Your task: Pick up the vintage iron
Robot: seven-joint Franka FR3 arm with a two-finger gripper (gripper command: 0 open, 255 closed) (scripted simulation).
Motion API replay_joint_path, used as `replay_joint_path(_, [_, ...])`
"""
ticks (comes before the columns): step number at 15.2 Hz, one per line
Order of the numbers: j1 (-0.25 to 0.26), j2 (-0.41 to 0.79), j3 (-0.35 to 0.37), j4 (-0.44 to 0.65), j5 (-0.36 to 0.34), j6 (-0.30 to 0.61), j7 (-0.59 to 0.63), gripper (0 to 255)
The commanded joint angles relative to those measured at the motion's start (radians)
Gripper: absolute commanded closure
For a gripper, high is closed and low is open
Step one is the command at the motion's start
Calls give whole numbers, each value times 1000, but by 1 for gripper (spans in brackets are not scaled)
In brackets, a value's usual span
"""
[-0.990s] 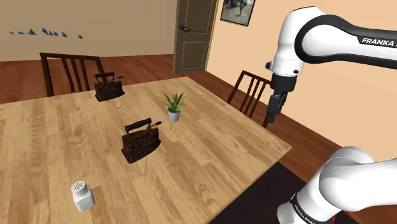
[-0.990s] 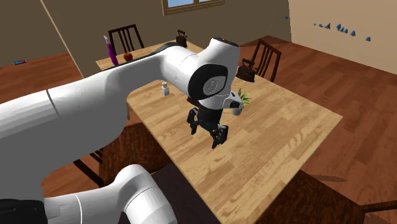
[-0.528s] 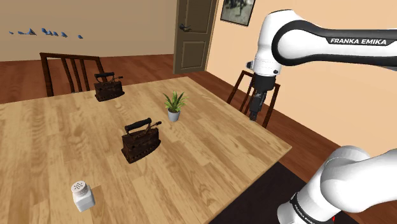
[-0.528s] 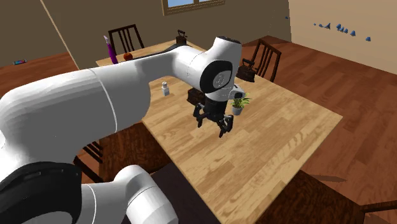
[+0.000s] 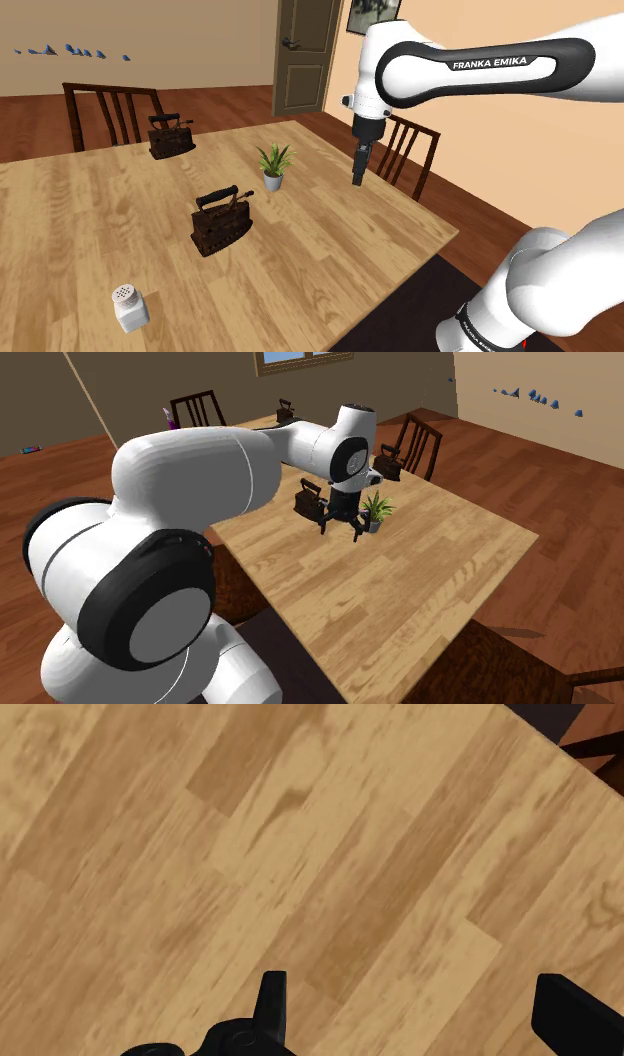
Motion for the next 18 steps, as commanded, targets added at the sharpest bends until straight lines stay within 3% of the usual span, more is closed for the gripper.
replay_joint_path(1, [15, 65, 14, 44, -5, 37, -28, 0])
replay_joint_path(9, [74, 303, 77, 246, -43, 129, -118, 0])
replay_joint_path(18, [155, 556, 150, 512, -125, 172, -200, 0])
